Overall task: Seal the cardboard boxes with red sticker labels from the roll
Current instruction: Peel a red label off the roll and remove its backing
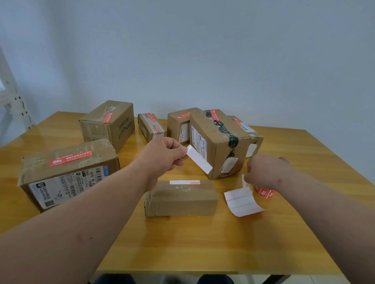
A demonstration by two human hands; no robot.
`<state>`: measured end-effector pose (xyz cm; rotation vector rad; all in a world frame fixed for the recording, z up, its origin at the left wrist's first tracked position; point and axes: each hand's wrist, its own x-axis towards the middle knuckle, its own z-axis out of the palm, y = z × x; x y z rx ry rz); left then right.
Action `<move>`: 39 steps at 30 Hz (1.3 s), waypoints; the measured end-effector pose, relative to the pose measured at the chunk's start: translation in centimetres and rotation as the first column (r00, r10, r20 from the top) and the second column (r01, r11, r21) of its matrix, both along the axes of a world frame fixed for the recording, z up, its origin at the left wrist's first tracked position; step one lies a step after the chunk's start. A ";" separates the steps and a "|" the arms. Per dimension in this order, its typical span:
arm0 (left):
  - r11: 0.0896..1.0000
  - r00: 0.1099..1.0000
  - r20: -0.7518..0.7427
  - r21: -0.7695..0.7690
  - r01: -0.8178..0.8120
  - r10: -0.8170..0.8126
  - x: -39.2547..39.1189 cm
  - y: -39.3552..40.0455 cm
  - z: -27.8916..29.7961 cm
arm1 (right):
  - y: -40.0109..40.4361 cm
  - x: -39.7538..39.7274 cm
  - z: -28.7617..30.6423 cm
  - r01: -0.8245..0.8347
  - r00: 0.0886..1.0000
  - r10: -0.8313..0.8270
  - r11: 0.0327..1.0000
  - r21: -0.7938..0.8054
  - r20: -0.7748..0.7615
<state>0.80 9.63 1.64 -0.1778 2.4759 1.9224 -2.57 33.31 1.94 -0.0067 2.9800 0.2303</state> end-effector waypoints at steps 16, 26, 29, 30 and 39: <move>0.998 0.997 -0.061 -0.036 0.043 -0.045 0.4 0.2 0.3 | 0.8 -0.6 -0.5 -0.101 0.964 0.111 0.994 0.051 -0.240; 0.998 0.995 -0.074 -0.020 0.066 -0.067 0.3 0.1 0.1 | 0.0 -0.8 0.0 -0.106 0.960 0.141 0.983 0.150 -0.244; 0.998 0.995 -0.076 -0.014 0.068 -0.069 0.4 0.0 0.1 | -0.1 -0.7 0.0 -0.096 0.965 0.117 0.990 0.101 -0.233; 0.998 0.995 -0.076 -0.012 0.067 -0.068 0.4 -0.1 0.1 | -0.2 -0.7 0.0 -0.099 0.966 0.111 0.993 0.062 -0.232; 0.997 0.995 -0.077 0.015 0.072 -0.071 0.0 -0.4 -0.2 | -2.4 -0.3 1.9 -0.067 0.997 0.067 0.758 -0.649 -0.025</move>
